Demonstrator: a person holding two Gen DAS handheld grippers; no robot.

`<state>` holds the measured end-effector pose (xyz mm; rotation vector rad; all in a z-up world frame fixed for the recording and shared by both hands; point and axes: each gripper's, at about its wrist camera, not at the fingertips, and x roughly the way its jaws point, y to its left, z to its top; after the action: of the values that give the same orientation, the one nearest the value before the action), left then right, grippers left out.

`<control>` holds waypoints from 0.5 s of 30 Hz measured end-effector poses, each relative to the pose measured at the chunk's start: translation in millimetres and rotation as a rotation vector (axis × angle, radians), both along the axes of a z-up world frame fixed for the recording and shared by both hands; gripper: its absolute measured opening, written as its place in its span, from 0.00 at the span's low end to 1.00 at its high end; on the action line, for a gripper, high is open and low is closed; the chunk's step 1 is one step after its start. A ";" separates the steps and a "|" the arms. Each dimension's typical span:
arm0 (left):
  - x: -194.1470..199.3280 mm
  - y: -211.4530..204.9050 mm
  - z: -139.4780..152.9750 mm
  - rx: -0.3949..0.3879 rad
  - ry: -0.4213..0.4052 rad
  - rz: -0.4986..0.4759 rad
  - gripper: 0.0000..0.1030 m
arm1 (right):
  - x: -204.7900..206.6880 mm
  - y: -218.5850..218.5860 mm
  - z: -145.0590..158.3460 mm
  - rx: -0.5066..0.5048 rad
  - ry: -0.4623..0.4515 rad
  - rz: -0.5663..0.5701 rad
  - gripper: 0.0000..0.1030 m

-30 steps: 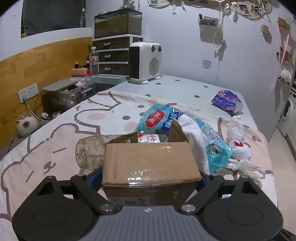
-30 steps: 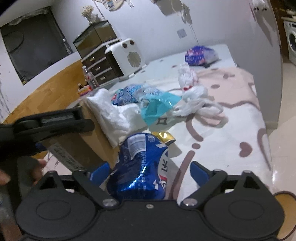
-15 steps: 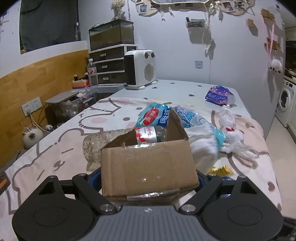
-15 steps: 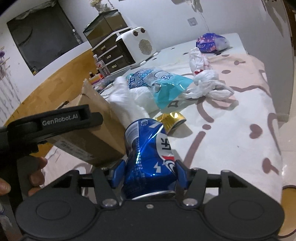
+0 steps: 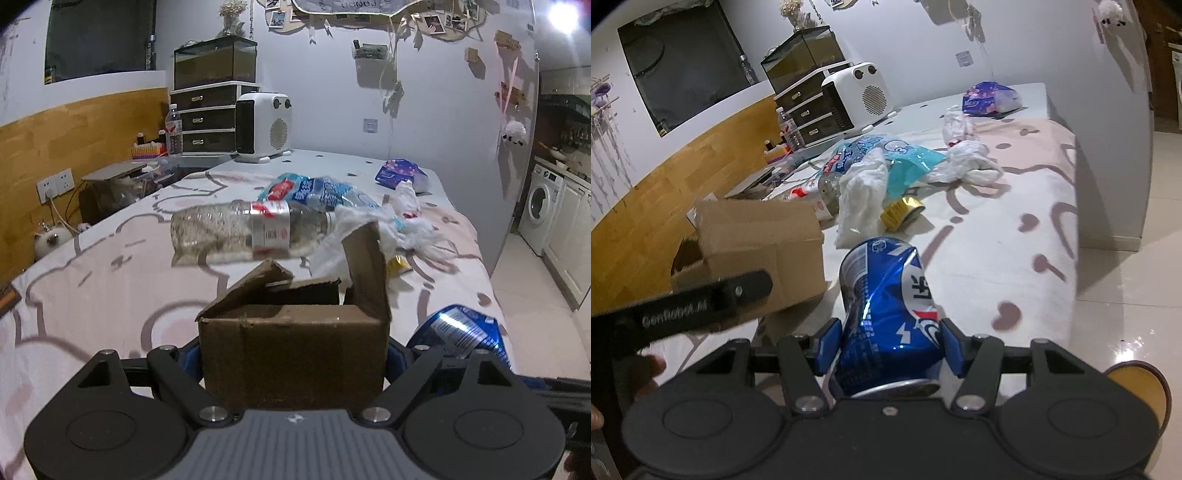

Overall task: Collect trash
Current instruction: 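Lift the blue can with the right tool while the left tool grasps the cardboard box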

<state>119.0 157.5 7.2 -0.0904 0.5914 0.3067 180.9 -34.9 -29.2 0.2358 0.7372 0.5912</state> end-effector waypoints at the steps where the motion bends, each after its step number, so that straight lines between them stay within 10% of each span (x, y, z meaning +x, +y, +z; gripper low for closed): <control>1: -5.2 -1.6 -2.6 -0.004 -0.002 0.002 0.85 | -4.6 -2.2 0.1 -0.001 -0.001 -0.001 0.56; 15: -40.3 -17.2 -32.2 -0.025 -0.072 -0.008 0.94 | -43.1 -19.6 3.2 -0.044 -0.019 0.059 0.64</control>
<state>78.7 140.2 -25.0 -0.1223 0.5244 0.2872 137.8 -54.5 -26.0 0.1679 0.7404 0.6322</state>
